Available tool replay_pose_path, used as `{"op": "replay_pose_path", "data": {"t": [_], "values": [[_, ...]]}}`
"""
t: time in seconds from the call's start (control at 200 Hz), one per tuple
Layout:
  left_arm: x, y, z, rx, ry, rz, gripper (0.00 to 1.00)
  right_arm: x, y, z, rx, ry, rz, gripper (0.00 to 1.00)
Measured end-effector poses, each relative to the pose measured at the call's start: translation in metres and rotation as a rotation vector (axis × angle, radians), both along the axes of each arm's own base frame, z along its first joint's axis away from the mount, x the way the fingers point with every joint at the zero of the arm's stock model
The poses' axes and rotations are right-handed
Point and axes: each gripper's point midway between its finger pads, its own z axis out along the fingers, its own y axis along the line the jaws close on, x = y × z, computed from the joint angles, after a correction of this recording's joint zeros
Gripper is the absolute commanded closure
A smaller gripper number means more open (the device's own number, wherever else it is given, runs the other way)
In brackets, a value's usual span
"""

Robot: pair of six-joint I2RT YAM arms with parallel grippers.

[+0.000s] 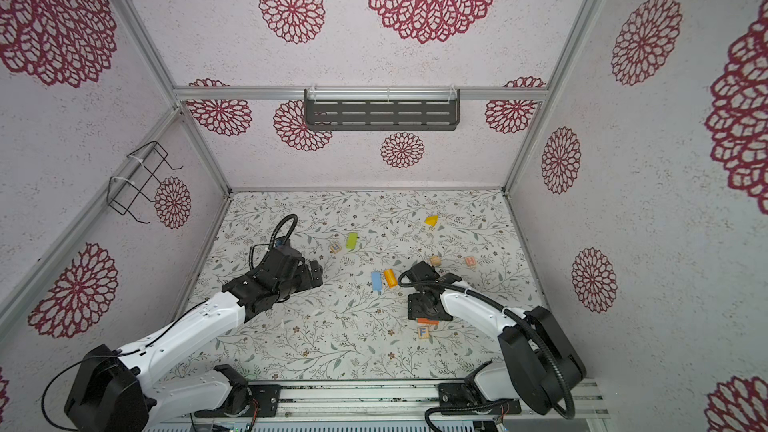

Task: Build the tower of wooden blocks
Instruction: 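Lower the right gripper and close it on the red-orange block, then lift the red-orange block and carry it toward the blue and orange blocks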

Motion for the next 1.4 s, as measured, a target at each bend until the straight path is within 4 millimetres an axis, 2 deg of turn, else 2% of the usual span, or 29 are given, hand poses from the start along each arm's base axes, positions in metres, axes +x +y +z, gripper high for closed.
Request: {"op": "replay_pose_path", "data": {"t": [0.13,0.24,0.685,1.161,1.266,1.401], "values": [[0.005,-0.005,-0.006,0.000,0.003,-0.004,0.03,0.001,0.001,-0.011,-0.016,0.034,0.003,0.19],[0.008,-0.009,-0.013,0.009,0.014,-0.009,0.03,0.008,0.006,-0.009,0.001,0.018,0.002,0.19],[0.019,-0.019,-0.027,0.025,0.033,-0.023,0.03,0.009,0.004,-0.008,-0.006,0.005,-0.019,0.22],[0.019,-0.019,-0.018,0.010,0.007,-0.023,0.03,-0.002,-0.003,-0.004,0.018,-0.006,-0.055,0.35],[0.017,-0.017,-0.019,0.011,0.008,-0.020,0.03,-0.002,-0.003,-0.004,0.018,-0.006,-0.055,0.35],[0.015,-0.015,-0.020,0.013,0.012,-0.018,0.03,-0.003,-0.003,-0.004,0.014,-0.001,-0.054,0.29]]}}
